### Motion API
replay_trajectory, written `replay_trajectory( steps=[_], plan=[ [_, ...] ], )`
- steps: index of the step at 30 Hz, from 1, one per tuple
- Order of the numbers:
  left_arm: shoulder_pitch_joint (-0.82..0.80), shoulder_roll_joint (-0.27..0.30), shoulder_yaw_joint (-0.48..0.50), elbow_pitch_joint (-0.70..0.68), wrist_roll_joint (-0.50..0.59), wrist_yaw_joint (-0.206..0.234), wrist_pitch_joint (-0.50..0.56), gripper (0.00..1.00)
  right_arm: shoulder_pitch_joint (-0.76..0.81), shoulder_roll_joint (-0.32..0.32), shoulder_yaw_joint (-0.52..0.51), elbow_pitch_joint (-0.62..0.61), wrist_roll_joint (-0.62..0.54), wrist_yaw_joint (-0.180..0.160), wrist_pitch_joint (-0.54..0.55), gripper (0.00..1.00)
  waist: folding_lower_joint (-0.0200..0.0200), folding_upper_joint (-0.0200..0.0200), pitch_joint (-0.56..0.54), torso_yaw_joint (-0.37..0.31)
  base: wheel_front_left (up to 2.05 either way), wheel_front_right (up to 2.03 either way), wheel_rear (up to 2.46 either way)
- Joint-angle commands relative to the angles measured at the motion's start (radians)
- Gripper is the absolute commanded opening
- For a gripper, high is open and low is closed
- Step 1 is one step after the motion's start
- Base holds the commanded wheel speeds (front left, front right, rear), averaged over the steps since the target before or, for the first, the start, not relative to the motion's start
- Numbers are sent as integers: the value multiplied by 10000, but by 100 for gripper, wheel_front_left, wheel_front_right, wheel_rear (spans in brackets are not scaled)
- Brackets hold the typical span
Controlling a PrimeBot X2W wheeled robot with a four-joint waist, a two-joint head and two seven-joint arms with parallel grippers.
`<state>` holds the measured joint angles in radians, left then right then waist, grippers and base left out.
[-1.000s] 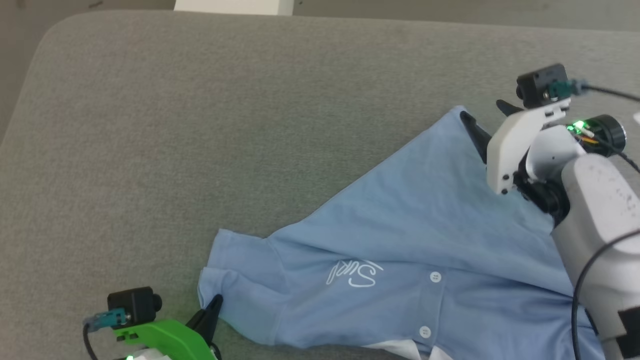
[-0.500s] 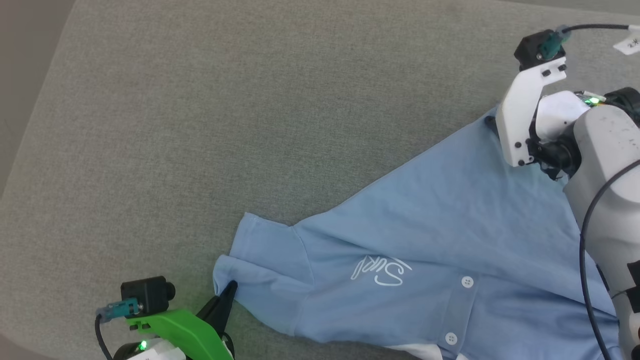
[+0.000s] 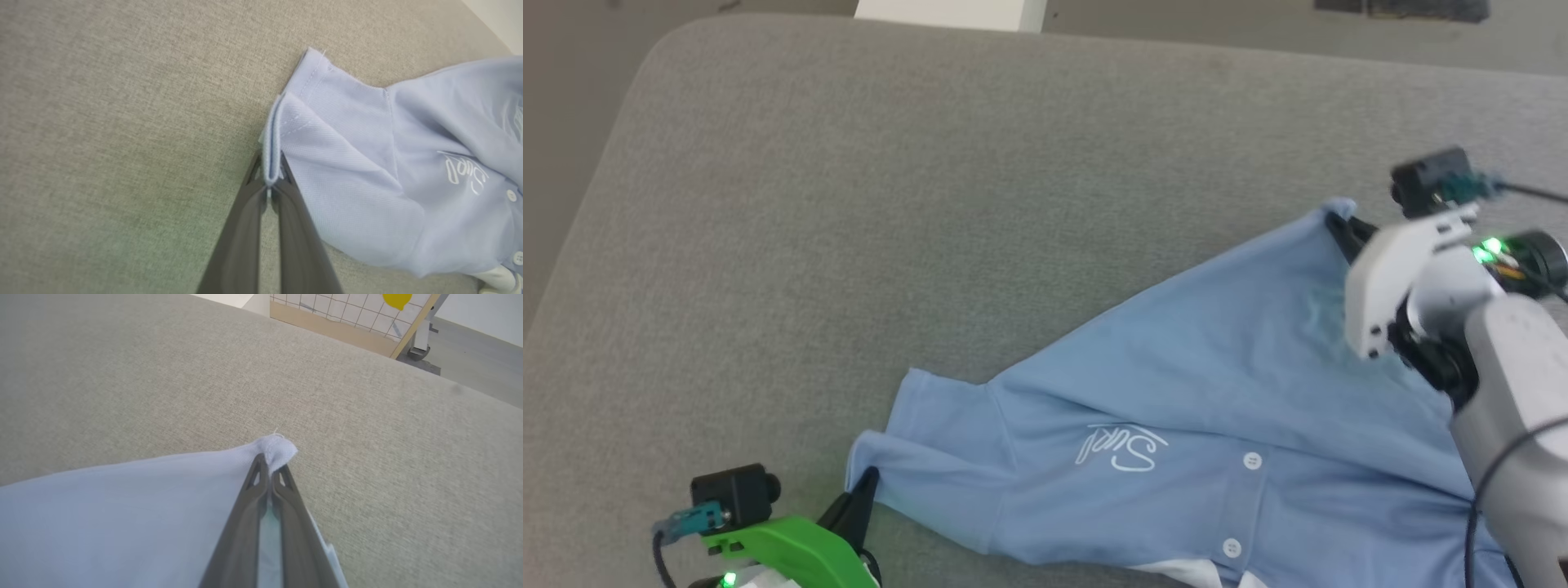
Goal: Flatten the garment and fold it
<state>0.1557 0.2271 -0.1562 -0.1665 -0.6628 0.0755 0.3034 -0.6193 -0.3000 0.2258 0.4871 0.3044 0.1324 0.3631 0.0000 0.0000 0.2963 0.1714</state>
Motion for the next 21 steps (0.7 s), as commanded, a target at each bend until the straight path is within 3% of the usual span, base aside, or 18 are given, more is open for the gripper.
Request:
replay_trajectory(
  steps=[1,7,14,21],
  plan=[
    [106,62,89,-80,27,51,-127,0,480,-76,-212,-286,91,-17,-214,0,0,0,-549,-541,0,0,0],
    [220,55,386,-540,-37,43,-592,0,2621,73,-1620,-2287,86,-17,-518,0,0,0,-1161,-1193,0,0,0],
    [-207,72,849,-1298,-476,-102,-852,0,4549,550,-2944,-4994,-232,-17,254,0,0,0,-1579,-1860,0,0,0],
    [-1991,423,1284,-1983,-865,-176,-497,0,4359,167,-3083,-6892,-534,-17,1434,0,0,0,-1571,-2226,0,0,0]
  ],
)
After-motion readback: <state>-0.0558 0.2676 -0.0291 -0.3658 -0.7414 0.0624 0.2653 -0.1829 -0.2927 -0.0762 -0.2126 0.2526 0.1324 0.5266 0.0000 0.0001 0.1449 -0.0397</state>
